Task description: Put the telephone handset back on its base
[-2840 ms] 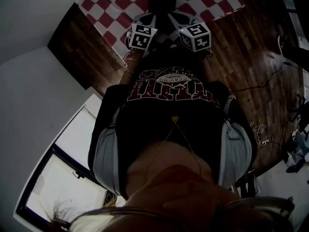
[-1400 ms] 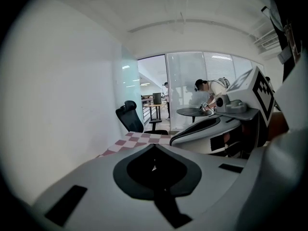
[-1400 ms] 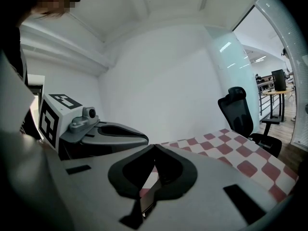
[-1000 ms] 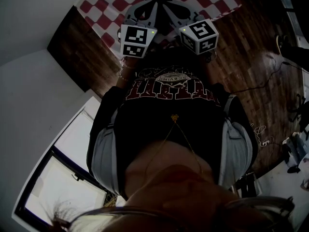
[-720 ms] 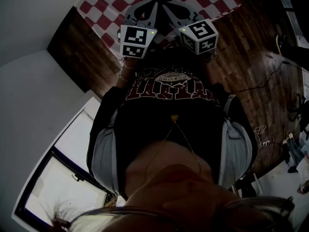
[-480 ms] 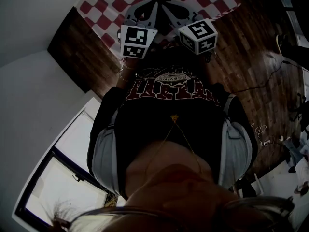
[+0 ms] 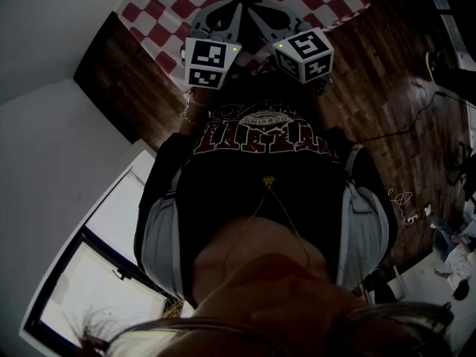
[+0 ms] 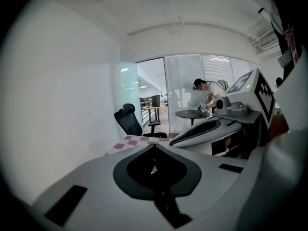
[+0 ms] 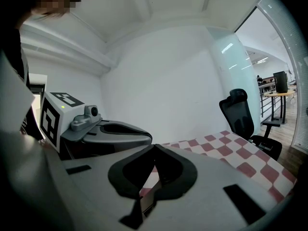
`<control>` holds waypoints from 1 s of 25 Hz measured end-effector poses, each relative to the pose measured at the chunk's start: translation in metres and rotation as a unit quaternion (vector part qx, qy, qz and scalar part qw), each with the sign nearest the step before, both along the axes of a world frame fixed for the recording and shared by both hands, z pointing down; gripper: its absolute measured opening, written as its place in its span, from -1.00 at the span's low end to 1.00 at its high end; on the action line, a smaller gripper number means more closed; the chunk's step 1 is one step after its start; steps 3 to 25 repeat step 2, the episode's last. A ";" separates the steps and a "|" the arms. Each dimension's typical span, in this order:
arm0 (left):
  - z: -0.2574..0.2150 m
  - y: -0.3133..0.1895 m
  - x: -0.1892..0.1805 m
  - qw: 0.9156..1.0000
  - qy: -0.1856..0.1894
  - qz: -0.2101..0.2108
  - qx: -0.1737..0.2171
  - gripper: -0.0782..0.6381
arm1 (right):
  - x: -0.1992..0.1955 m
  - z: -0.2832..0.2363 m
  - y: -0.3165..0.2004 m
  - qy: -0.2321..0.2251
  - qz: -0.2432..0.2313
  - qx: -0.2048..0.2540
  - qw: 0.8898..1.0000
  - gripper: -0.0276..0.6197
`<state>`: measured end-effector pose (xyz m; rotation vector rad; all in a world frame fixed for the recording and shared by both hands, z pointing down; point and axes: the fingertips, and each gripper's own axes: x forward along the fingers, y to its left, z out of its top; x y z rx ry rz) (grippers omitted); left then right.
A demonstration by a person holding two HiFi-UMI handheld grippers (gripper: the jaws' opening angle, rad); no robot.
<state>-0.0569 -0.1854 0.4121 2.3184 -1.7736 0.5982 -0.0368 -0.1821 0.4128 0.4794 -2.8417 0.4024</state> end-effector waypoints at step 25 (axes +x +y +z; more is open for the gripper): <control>0.000 0.000 0.000 1.000 -0.001 0.000 -0.001 -0.76 | 0.000 0.000 0.001 0.001 -0.001 0.001 1.000 -0.86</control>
